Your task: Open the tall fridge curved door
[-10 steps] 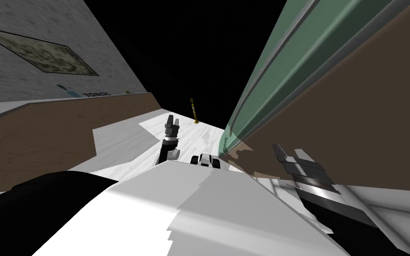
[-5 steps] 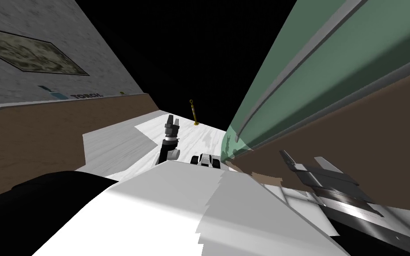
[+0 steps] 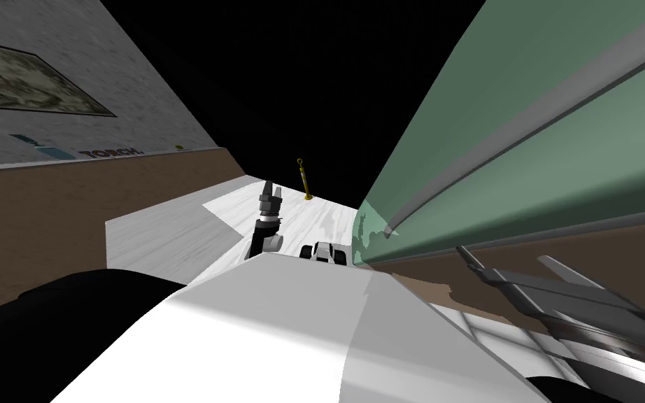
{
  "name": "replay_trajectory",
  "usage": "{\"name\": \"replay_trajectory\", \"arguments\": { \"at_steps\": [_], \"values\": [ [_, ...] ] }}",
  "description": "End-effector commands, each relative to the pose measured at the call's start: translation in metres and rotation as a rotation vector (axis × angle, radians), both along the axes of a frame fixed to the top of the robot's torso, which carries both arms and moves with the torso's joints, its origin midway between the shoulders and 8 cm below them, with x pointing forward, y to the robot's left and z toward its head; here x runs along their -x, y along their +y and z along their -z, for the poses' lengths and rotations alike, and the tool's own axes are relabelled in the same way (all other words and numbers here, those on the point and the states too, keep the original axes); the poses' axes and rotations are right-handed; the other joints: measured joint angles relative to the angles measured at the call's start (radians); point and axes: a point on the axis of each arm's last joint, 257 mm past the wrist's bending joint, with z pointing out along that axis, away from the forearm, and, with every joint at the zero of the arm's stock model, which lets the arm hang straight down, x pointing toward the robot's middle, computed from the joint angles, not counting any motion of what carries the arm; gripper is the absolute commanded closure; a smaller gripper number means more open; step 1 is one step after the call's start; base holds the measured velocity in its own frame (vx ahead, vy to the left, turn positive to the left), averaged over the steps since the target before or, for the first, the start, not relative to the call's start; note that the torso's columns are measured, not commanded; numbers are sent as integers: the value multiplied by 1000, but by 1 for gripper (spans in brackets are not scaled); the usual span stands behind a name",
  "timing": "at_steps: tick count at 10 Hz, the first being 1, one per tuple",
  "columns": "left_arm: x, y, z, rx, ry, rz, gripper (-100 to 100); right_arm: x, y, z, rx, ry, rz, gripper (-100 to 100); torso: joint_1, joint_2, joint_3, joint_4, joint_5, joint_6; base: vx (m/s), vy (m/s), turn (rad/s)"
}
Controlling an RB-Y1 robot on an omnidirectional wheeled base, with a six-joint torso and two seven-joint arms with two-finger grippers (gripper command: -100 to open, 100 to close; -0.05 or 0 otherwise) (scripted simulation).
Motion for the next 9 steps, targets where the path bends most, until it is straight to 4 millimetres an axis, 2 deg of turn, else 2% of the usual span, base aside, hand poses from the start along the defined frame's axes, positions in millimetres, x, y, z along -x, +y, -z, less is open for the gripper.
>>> {"name": "replay_trajectory", "arguments": {
  "at_steps": [1,3,4,5,9],
  "values": [
    [0,0,0,0,0,0,0,2,0,-10,132,69,-8,-100,3,-2,-2,-1,2,-6,128,100,-61],
    [0,0,0,0,0,0,0,-2,10,-18,212,102,-37,-100,13,-10,-8,-3,6,-9,108,130,-44],
    [0,0,0,0,0,0,0,-6,18,-23,245,112,-58,-100,12,-15,-11,-5,7,-11,114,84,-56],
    [0,0,0,0,0,0,0,-6,18,-23,245,112,-58,-100,12,-19,-14,-6,7,-14,61,75,7],
    [0,0,0,0,0,0,0,-21,56,-38,317,111,-147,-100,4,-20,-18,-3,10,-11,39,51,-11]
  ]
}}
